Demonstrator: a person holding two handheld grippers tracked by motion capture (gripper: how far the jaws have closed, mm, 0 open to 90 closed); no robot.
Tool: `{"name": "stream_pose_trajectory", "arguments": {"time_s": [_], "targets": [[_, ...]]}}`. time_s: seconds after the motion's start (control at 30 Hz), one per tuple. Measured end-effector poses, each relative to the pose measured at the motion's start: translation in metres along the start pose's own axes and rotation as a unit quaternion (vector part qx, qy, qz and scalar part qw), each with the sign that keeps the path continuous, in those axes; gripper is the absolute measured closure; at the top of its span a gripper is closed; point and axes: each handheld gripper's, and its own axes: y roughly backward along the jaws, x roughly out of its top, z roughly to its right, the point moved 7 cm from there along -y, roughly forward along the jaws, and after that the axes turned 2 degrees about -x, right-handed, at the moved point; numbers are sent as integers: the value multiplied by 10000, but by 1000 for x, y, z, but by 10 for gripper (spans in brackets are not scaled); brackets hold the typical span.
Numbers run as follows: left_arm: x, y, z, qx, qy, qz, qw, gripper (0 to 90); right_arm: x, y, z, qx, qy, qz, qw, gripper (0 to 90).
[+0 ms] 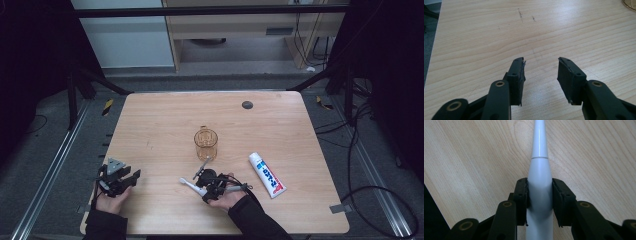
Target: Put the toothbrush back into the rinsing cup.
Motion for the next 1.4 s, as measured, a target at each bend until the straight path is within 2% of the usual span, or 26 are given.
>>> {"name": "stream_pose_trajectory", "arguments": {"time_s": [0.2,0.53,0.57,0.73,0.77,0.83,0.97,1.0,1.03,1.07,1.1,1.13,1.17,1.2,1.23,1.27,1.3,1.33,1.37,1.4], "targets": [[0,0,0,3,0,1,10000,559,2,7,0,31,-75,104,9999,671],[0,0,0,3,1,3,10000,559,8,30,5,-10,-208,622,9978,671],[0,0,0,4,0,2,10000,559,9,36,7,2,-241,763,9968,671],[0,0,0,4,2,2,10000,559,12,47,10,-17,-283,970,9949,671],[0,0,0,5,4,3,10000,559,13,54,14,-43,-319,1140,9930,671],[0,0,0,7,2,4,10000,560,14,59,16,-60,-376,1281,9910,671],[0,0,0,8,0,2,10000,559,18,68,22,-45,-517,1667,9846,671],[0,0,0,8,2,4,10000,559,18,70,24,-63,-512,1750,9832,671],[0,0,0,8,2,4,10000,560,18,70,24,-63,-512,1750,9832,671],[0,0,0,10,0,5,10000,560,19,73,25,-69,-574,1838,9813,671],[0,0,0,12,2,5,10000,559,22,78,28,-120,-627,2051,9767,671],[0,0,0,12,1,3,10000,559,23,80,29,-131,-660,2126,9748,671],[0,0,0,12,1,3,10000,559,23,80,29,-131,-660,2126,9748,671],[0,0,0,12,0,5,10000,559,25,87,32,-149,-726,2347,9692,671],[0,0,0,12,0,3,10000,560,27,89,34,-154,-751,2431,9670,671],[0,0,0,12,0,3,10000,560,27,89,34,-154,-751,2431,9670,671],[0,0,0,11,1,2,10000,560,28,92,35,-172,-784,2528,9642,671],[0,0,0,12,2,5,10000,560,31,98,38,-189,-865,2760,9571,671],[0,0,0,13,3,8,10000,560,32,100,39,-190,-877,2847,9544,671],[0,0,0,13,3,8,10000,560,32,100,39,-190,-877,2847,9544,671]]}}
